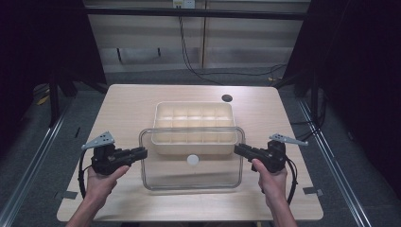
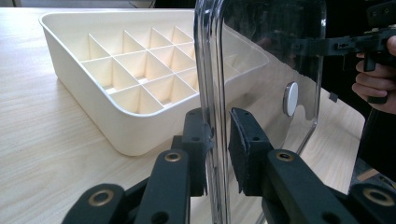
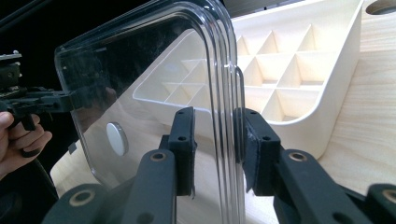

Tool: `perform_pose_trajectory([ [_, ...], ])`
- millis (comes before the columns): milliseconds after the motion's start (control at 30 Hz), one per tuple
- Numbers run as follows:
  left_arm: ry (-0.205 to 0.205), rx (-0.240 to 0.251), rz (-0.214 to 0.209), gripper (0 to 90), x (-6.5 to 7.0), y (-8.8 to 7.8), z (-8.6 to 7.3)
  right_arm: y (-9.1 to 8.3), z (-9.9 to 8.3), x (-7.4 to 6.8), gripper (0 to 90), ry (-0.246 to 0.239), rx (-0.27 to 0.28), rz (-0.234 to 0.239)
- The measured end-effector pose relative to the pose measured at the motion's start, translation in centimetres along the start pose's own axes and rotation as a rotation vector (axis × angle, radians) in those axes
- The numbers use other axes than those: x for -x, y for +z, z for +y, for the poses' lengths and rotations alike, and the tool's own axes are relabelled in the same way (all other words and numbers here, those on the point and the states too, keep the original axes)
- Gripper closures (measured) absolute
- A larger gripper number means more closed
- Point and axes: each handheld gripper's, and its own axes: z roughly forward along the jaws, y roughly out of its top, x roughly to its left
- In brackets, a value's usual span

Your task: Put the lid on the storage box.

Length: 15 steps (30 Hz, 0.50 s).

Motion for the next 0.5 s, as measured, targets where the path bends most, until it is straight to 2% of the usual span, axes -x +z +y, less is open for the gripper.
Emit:
perform_pose_trajectory([
  [233,-0.009,0.009,0.007,77.0,-0.5,0.3,0.6,0.5,0.7,0.2,68.4,0.004,-0.003,0.001],
  [500,-0.022,-0.002,0.011,76.9,-1.1,0.8,1.1,1.1,1.4,0.8,68.3,0.016,-0.012,-0.001],
])
